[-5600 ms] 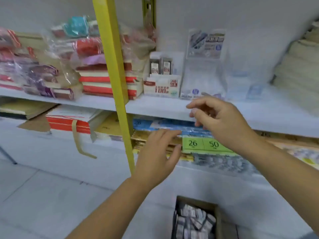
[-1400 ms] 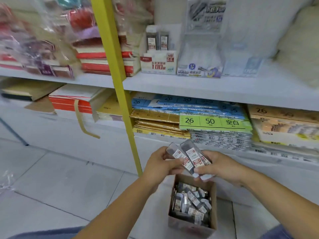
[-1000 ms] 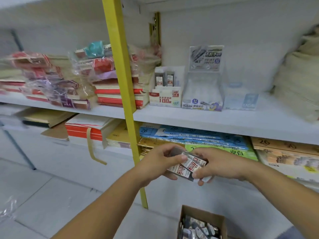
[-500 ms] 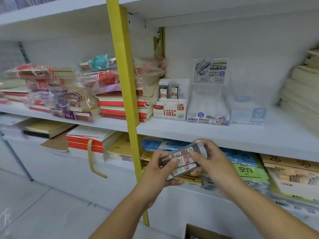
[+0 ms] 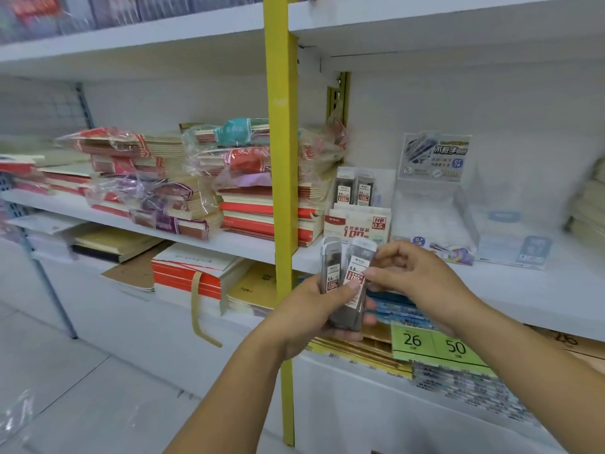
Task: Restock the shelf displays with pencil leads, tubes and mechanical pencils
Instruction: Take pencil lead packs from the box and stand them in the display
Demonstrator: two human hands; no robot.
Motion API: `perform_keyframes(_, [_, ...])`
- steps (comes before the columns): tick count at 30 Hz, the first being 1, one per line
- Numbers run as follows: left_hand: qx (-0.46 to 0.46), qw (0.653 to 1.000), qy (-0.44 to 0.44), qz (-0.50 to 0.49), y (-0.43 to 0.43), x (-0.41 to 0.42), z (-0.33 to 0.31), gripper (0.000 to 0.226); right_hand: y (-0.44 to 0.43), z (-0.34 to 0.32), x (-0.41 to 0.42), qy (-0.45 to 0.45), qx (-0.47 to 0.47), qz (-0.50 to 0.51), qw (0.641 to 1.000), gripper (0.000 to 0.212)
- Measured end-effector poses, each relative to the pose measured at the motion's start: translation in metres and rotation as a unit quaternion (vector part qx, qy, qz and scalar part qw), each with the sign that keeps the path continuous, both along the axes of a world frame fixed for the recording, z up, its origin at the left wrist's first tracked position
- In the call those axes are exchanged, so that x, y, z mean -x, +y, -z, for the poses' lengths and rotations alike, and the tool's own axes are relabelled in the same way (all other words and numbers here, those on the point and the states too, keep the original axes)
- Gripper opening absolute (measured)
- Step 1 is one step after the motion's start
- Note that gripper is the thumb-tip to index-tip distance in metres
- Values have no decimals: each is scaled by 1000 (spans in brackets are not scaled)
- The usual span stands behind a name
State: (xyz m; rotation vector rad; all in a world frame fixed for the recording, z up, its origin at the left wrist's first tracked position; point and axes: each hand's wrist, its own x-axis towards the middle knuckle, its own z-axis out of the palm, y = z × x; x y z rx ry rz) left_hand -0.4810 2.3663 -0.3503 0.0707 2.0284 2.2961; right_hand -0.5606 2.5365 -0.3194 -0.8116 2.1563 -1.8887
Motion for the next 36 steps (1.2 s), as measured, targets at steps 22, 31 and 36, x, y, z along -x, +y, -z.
perform_keyframes(22, [-17,991,67,-118,-32,43,-11,28,-45,-110,102,404,-165,204,876,22])
perform_keyframes(31, [-7,991,73,-109,-35,42,-11,26,-60,-96,140,427,-329,204,817,33])
perform_keyframes(36, [-24,990,79,-118,-36,40,-13,22,-58,-90,153,505,-379,243,737,32])
